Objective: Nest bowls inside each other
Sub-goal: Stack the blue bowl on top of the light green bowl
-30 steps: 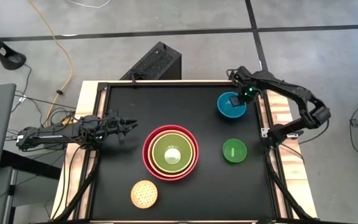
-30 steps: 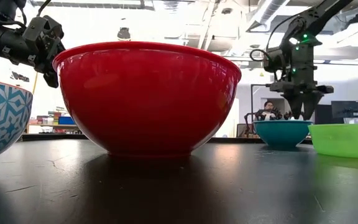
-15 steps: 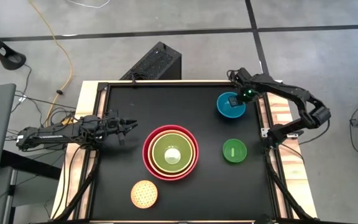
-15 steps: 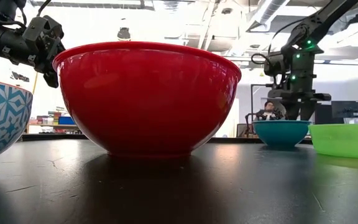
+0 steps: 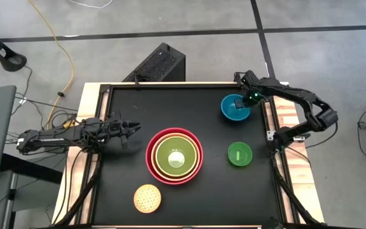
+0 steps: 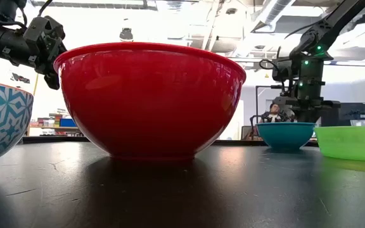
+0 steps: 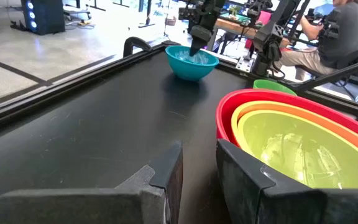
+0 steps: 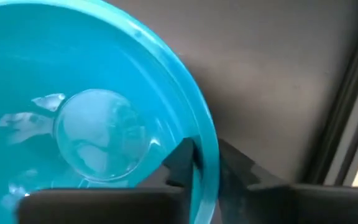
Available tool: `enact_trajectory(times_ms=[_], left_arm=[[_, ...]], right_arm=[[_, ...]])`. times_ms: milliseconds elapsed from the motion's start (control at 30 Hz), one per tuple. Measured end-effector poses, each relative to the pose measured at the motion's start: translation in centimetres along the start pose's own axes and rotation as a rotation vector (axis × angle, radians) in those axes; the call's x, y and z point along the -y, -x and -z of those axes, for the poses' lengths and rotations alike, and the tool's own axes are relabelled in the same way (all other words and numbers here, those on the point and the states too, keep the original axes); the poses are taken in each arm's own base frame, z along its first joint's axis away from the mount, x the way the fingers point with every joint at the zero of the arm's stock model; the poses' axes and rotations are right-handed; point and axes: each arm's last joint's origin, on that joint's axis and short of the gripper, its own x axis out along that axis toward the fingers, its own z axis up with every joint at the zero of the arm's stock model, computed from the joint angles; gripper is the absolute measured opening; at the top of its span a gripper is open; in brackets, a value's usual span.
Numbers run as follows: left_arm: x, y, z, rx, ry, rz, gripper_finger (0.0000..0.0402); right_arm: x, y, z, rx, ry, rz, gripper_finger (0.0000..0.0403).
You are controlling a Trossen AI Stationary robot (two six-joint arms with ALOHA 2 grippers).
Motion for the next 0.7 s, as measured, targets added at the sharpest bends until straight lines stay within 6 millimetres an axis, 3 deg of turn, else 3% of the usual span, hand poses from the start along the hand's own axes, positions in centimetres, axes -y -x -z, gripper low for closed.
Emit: enact_trajectory(times_ms=[133,300,400,533,700], left_arm=[[0.0,0.0,0.0,0.0,0.013,0.001,0.0087],[0.0,0.0,0.0,0.005,0.015,0.002,0.0087],[0.0,0.0,-0.1,0.007,0.015,0.002,0.0087],[0.0,0.0,-0.1,0.007,0.011,0.002,0.0087],[0.0,0.0,-0.1,0.007,0.01,0.002,0.0087]], right_arm=[[-0.1,0.1,-0.2,0.016,-0.014,-0.021,0.0016],[-0.6,1.2,-0.8,0.059,-0.028,-0.06,0.0022],[-1.9,3.2,-1.4,0.12,-0.008,-0.116,0.0017],[-4.8,6.8,-1.9,0.221,0.055,-0.209,0.0013],[-10.2,11.6,-0.9,0.311,0.18,-0.382,0.0013]])
